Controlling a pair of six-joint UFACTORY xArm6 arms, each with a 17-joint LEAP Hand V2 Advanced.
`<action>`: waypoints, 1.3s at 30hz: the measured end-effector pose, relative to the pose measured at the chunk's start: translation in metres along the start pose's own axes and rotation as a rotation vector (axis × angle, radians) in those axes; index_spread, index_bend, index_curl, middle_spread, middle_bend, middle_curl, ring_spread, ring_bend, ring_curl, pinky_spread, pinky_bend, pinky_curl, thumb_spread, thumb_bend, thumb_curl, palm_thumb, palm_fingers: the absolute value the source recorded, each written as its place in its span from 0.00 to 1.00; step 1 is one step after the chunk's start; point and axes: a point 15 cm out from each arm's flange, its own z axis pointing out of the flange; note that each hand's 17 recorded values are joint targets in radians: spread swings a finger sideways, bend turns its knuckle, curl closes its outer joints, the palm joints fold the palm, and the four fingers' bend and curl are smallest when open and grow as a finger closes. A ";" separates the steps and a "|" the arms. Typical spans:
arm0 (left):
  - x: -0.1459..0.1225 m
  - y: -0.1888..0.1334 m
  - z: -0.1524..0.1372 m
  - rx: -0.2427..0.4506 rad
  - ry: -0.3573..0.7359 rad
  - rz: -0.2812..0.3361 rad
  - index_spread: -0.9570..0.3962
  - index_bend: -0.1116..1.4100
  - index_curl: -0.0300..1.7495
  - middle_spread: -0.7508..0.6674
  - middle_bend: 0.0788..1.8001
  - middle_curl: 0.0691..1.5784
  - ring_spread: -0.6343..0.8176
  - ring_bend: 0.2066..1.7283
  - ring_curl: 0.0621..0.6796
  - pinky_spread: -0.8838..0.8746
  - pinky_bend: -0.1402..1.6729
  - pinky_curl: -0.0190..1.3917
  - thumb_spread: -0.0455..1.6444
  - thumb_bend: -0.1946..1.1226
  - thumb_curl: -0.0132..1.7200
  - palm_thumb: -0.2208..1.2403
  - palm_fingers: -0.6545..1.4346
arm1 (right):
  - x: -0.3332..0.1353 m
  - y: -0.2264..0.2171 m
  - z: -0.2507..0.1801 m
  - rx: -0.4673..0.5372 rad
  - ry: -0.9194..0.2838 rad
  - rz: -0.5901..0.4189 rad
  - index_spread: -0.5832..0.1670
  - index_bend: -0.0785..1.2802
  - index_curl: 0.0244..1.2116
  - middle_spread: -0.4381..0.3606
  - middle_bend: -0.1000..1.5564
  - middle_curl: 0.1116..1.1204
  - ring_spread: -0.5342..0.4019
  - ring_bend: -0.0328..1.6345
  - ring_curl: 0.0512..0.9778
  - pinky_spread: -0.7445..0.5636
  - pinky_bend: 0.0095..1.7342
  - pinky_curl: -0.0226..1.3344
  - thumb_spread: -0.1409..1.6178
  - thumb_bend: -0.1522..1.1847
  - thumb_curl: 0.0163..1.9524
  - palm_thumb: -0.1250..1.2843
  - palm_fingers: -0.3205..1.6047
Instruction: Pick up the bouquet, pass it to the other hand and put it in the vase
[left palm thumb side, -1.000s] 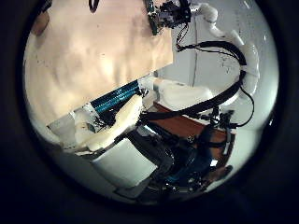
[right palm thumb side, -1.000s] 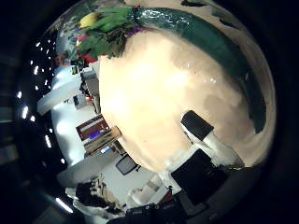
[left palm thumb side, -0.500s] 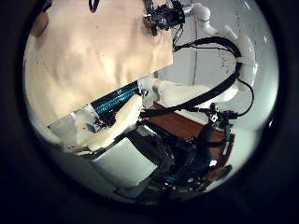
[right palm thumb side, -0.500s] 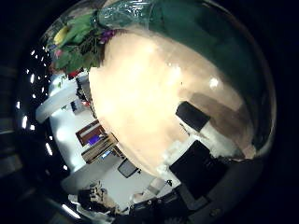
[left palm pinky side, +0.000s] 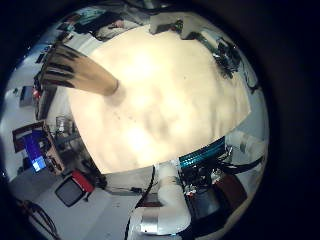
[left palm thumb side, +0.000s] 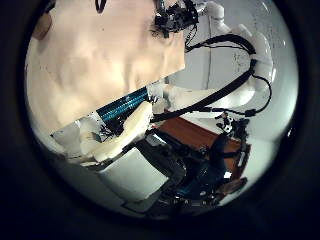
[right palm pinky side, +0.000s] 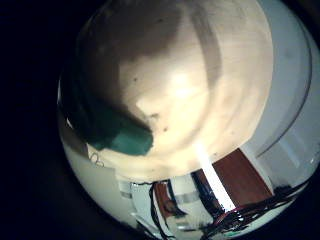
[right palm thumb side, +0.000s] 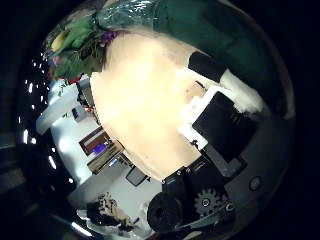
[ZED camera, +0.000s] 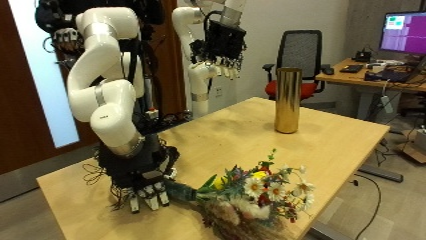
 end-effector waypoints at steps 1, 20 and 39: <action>0.000 0.000 0.001 -0.001 0.001 0.000 0.80 0.20 0.26 0.73 0.08 0.18 0.79 0.11 0.22 0.78 0.17 0.16 0.60 0.13 0.18 0.47 0.43 | 0.000 0.001 -0.001 0.001 0.003 -0.002 0.40 0.31 0.38 0.34 0.45 0.39 0.29 0.56 0.33 0.31 0.39 0.22 0.60 0.10 0.24 0.69 0.77; -0.001 0.000 -0.002 0.012 0.002 -0.006 0.80 0.20 0.26 0.73 0.07 0.18 0.79 0.11 0.22 0.78 0.17 0.16 0.60 0.13 0.18 0.47 0.43 | -0.008 0.034 -0.115 0.250 -0.112 -0.114 0.43 0.85 0.69 0.35 0.82 0.66 0.34 0.85 0.62 0.38 0.78 0.51 0.42 0.12 0.37 0.96 0.75; 0.002 -0.028 -0.011 0.114 0.199 -0.017 0.77 0.22 0.27 0.67 0.09 0.19 0.75 0.12 0.21 0.76 0.17 0.14 0.62 0.12 0.18 0.43 0.47 | -0.053 0.160 -0.216 0.322 -0.528 -0.475 0.47 0.88 0.70 0.37 0.83 0.68 0.36 0.87 0.64 0.41 0.70 0.64 0.23 0.10 0.46 0.96 0.74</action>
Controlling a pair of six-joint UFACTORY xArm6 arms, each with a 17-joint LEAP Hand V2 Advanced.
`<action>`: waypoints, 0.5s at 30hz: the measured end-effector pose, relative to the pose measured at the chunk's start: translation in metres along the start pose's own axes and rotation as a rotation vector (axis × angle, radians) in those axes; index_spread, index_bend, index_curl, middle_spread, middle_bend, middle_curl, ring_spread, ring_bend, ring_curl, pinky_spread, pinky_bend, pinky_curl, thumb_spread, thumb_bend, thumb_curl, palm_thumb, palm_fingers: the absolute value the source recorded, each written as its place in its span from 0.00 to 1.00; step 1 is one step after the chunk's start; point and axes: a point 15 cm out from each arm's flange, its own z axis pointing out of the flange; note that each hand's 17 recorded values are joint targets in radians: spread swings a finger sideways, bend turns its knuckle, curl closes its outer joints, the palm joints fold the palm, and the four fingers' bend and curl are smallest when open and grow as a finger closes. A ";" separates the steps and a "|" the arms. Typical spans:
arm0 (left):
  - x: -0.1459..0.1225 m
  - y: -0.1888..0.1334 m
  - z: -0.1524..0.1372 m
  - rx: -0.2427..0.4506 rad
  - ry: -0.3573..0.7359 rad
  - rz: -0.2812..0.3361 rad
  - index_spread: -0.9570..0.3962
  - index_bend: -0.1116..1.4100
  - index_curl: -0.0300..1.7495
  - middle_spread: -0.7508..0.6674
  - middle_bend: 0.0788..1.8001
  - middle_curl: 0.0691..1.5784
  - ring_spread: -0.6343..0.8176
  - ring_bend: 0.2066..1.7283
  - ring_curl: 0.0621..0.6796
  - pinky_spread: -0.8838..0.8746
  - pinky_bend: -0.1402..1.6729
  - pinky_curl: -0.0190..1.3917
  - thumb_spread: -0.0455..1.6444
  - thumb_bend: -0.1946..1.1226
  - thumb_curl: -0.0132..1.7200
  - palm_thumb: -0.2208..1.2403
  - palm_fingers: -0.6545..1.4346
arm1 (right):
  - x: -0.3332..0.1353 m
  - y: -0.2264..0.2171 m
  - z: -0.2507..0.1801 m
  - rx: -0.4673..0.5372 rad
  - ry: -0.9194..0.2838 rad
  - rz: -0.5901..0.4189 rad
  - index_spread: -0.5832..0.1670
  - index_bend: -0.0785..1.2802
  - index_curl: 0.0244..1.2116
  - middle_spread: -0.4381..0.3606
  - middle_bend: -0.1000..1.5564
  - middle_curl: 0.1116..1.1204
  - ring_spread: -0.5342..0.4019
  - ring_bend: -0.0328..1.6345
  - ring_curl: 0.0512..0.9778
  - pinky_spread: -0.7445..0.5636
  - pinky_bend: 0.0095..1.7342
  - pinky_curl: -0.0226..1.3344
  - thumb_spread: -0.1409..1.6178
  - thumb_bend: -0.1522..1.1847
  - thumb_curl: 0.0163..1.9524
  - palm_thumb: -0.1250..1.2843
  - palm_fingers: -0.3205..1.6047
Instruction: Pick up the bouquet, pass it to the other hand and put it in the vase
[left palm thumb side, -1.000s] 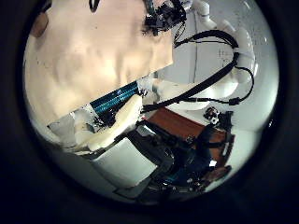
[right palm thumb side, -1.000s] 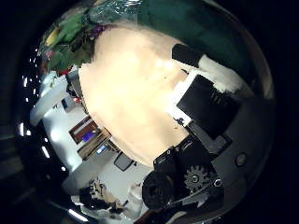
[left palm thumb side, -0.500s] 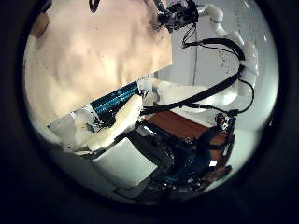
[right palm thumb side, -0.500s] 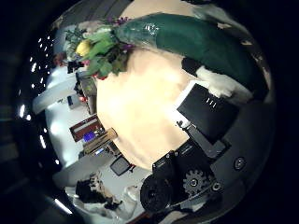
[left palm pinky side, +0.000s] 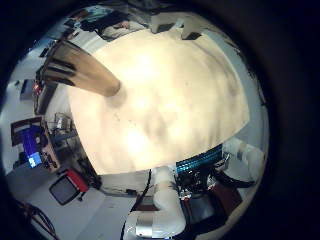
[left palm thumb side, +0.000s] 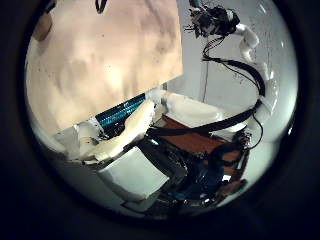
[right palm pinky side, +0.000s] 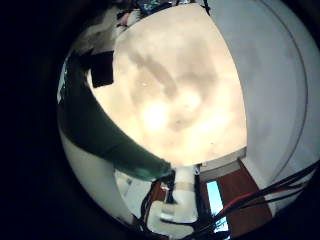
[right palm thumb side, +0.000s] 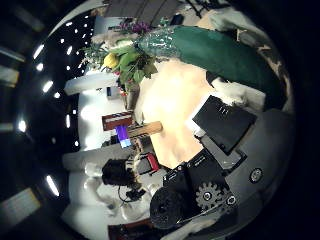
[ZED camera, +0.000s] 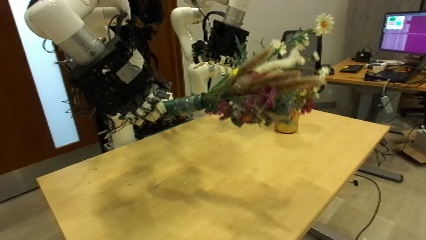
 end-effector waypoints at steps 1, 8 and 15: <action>0.001 -0.004 -0.003 0.021 0.043 -0.004 0.76 0.23 0.27 0.66 0.10 0.19 0.75 0.12 0.21 0.75 0.17 0.14 0.62 0.12 0.17 0.42 0.47 | -0.006 0.003 -0.003 0.000 -0.029 -0.035 0.47 0.88 0.70 0.37 0.83 0.68 0.37 0.87 0.64 0.41 0.70 0.65 0.22 0.10 0.46 0.96 0.74; 0.014 -0.023 -0.021 0.155 0.268 0.026 0.78 0.22 0.28 0.70 0.08 0.19 0.76 0.12 0.21 0.77 0.17 0.14 0.57 0.11 0.16 0.27 0.43 | -0.057 0.034 -0.006 -0.049 -0.279 -0.283 0.49 0.89 0.70 0.37 0.83 0.69 0.37 0.87 0.64 0.41 0.67 0.70 0.18 0.10 0.46 0.95 0.74; 0.038 -0.041 -0.045 0.283 0.453 0.064 0.85 0.19 0.25 0.76 0.09 0.18 0.78 0.15 0.23 0.78 0.18 0.16 0.51 0.12 0.18 0.23 0.41 | -0.085 0.061 0.017 -0.096 -0.549 -0.390 0.49 0.89 0.70 0.37 0.83 0.69 0.37 0.88 0.64 0.40 0.64 0.75 0.16 0.10 0.47 0.95 0.75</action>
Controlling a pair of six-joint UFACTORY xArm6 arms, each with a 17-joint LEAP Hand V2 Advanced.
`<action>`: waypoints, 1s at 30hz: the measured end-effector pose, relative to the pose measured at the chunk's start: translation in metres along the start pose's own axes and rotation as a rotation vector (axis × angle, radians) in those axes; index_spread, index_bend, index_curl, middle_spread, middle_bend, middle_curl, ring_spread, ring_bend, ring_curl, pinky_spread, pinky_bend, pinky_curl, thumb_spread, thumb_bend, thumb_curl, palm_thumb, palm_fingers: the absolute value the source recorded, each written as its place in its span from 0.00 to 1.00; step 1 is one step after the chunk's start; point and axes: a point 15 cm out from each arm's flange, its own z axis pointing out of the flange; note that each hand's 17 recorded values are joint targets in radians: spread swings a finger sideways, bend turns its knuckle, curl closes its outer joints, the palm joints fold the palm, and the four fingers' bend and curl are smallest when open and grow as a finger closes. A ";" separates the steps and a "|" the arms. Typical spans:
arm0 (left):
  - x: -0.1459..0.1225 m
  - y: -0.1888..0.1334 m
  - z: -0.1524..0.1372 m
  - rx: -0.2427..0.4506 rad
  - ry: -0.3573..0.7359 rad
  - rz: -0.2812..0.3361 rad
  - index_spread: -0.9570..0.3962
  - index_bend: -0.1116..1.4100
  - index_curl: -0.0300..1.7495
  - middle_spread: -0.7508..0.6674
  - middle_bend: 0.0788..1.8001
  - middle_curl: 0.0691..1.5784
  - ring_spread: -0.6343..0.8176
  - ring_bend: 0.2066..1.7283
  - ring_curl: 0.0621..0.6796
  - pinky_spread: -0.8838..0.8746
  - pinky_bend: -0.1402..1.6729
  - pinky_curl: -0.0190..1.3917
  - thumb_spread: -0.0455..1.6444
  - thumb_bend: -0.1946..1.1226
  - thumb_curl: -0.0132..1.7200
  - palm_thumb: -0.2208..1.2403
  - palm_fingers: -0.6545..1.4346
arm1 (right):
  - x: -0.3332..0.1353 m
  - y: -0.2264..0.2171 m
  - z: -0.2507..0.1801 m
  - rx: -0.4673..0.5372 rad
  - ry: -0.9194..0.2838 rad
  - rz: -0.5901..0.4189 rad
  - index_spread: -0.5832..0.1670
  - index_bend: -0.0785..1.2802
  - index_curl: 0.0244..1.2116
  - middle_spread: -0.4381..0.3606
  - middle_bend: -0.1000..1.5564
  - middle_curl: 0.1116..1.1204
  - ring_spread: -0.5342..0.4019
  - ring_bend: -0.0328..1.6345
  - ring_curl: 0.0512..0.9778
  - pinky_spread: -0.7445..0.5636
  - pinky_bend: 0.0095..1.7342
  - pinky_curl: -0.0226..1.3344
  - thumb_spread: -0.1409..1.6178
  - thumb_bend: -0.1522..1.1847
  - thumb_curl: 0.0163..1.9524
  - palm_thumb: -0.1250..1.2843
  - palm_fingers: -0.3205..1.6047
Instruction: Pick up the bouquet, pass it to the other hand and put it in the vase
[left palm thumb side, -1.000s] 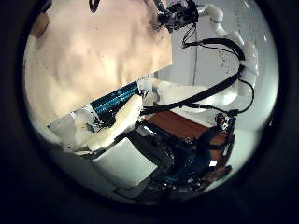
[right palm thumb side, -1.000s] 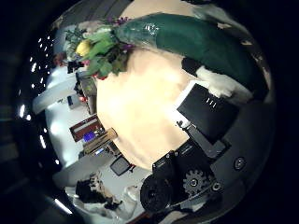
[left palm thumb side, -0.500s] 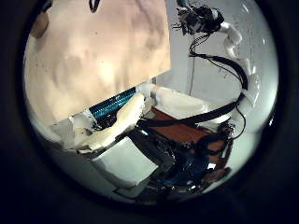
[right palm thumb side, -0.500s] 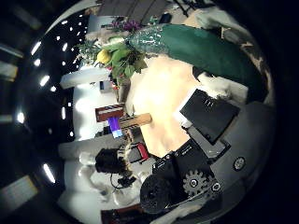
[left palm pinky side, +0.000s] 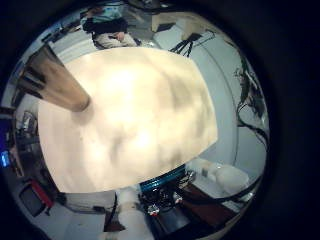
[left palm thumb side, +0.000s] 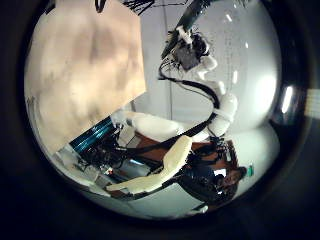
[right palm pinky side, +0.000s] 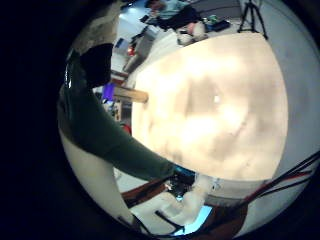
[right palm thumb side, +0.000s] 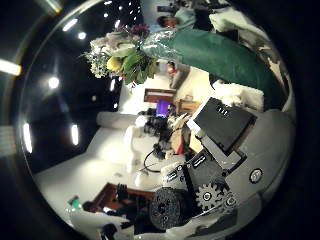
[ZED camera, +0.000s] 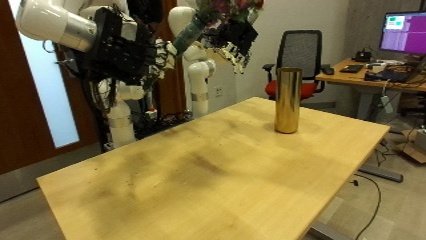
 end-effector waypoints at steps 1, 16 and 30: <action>0.001 -0.003 -0.002 0.016 0.015 0.001 0.85 0.19 0.25 0.76 0.09 0.19 0.78 0.15 0.23 0.78 0.18 0.16 0.51 0.12 0.18 0.23 0.41 | -0.001 0.003 0.009 -0.020 -0.030 -0.007 0.49 0.90 0.69 0.38 0.83 0.69 0.37 0.88 0.64 0.40 0.64 0.76 0.16 0.10 0.47 0.94 0.74; 0.033 -0.032 0.006 0.050 0.262 0.018 0.88 0.18 0.21 0.76 0.11 0.19 0.77 0.21 0.24 0.77 0.18 0.19 0.48 0.12 0.20 0.24 0.41 | -0.003 0.034 0.100 -0.242 -0.197 -0.060 0.50 0.90 0.69 0.39 0.83 0.70 0.37 0.87 0.64 0.39 0.61 0.82 0.15 0.10 0.47 0.94 0.74; 0.065 -0.032 0.008 -0.070 0.471 -0.008 0.88 0.18 0.18 0.64 0.22 0.21 0.74 0.23 0.20 0.73 0.18 0.21 0.49 0.12 0.20 0.31 0.49 | 0.002 0.043 0.148 -0.366 -0.166 -0.100 0.50 0.91 0.69 0.39 0.83 0.70 0.37 0.87 0.65 0.38 0.58 0.86 0.16 0.10 0.48 0.95 0.74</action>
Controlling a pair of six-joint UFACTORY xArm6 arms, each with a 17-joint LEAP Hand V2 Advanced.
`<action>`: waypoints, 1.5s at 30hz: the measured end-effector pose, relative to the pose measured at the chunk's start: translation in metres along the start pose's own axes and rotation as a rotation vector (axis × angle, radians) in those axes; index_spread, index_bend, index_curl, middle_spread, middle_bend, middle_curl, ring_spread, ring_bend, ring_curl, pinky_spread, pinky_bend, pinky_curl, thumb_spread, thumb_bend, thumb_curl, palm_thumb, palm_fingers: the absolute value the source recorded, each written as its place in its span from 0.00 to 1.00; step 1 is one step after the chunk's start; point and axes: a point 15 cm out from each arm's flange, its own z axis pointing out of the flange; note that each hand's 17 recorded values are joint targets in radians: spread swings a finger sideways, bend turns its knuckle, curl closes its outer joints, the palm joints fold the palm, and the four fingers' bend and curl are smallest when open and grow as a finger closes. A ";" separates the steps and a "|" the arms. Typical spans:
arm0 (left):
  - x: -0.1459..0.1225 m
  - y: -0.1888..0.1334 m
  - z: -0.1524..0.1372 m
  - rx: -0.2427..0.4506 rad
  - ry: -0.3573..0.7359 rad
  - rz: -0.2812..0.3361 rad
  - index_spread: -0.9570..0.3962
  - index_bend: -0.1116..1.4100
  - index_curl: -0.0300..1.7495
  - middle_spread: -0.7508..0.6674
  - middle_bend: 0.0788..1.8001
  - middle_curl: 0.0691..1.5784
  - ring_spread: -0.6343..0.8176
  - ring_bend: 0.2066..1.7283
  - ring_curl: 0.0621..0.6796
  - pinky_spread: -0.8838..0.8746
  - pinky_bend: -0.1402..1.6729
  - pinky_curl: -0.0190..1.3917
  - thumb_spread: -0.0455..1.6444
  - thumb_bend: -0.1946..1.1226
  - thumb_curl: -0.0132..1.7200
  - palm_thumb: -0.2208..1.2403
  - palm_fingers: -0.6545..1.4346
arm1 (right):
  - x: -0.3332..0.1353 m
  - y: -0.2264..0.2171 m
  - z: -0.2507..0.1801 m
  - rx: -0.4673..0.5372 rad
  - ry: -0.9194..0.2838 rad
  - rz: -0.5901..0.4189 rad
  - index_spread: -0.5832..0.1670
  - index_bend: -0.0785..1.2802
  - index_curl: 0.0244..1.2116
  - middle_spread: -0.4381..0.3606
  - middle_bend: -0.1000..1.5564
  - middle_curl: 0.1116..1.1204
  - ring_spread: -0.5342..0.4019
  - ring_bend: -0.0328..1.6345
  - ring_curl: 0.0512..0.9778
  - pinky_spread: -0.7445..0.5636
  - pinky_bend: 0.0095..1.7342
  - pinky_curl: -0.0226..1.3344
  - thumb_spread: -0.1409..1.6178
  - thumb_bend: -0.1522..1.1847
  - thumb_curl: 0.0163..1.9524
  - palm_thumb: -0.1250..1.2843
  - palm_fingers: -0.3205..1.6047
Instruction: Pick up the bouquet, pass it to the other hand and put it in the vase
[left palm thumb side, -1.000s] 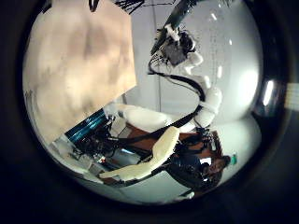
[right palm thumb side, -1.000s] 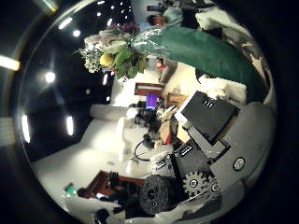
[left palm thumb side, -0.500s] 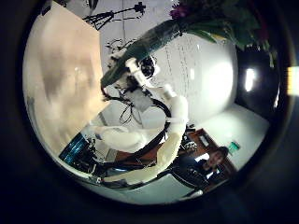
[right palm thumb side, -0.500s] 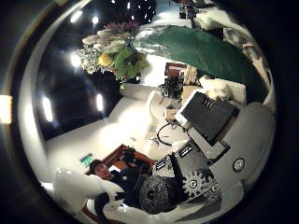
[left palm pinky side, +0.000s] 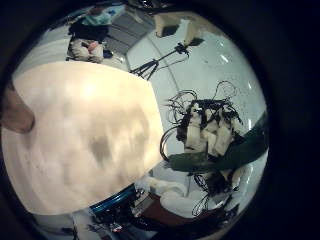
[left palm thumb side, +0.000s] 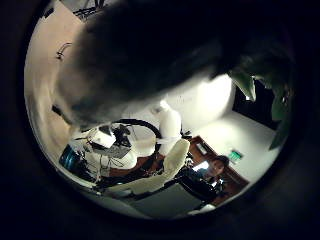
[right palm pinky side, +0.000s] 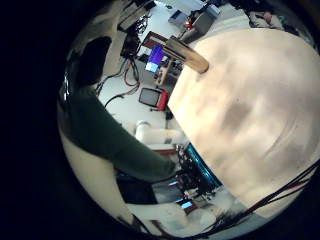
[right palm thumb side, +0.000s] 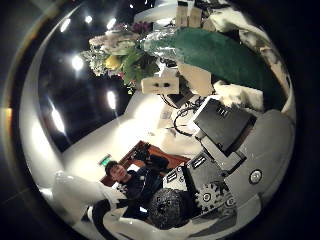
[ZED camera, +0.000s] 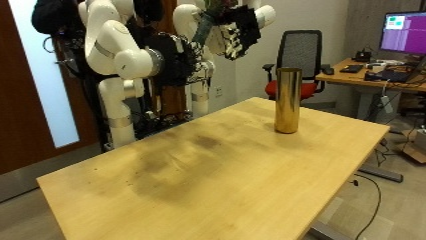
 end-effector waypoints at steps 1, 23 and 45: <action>0.001 0.000 -0.003 0.003 0.011 0.000 0.87 0.19 0.19 0.59 0.26 0.23 0.72 0.22 0.19 0.71 0.18 0.20 0.49 0.13 0.20 0.32 0.51 | 0.004 -0.003 0.001 0.004 0.016 -0.002 0.50 0.91 0.69 0.39 0.83 0.70 0.37 0.87 0.65 0.38 0.58 0.87 0.16 0.10 0.48 0.95 0.74; 0.029 -0.017 -0.028 0.127 0.127 0.076 0.26 0.39 0.45 0.16 0.58 0.54 0.13 0.76 0.75 0.14 0.66 0.40 0.23 0.13 0.40 0.90 0.84 | 0.047 0.000 -0.013 0.202 0.032 0.105 0.42 0.44 0.58 0.35 0.66 0.60 0.31 0.79 0.60 0.24 0.58 0.74 0.54 0.09 0.36 0.70 0.42; 0.102 -0.015 -0.150 0.577 -0.141 0.367 0.14 0.23 0.80 0.18 0.59 0.58 0.14 0.78 0.77 0.14 0.65 0.43 0.13 0.13 0.50 0.91 0.83 | 0.060 0.000 -0.014 0.261 -0.001 0.143 0.35 0.17 0.28 0.60 0.17 0.21 0.72 0.25 0.19 0.79 0.16 0.33 0.63 0.10 0.26 0.69 0.20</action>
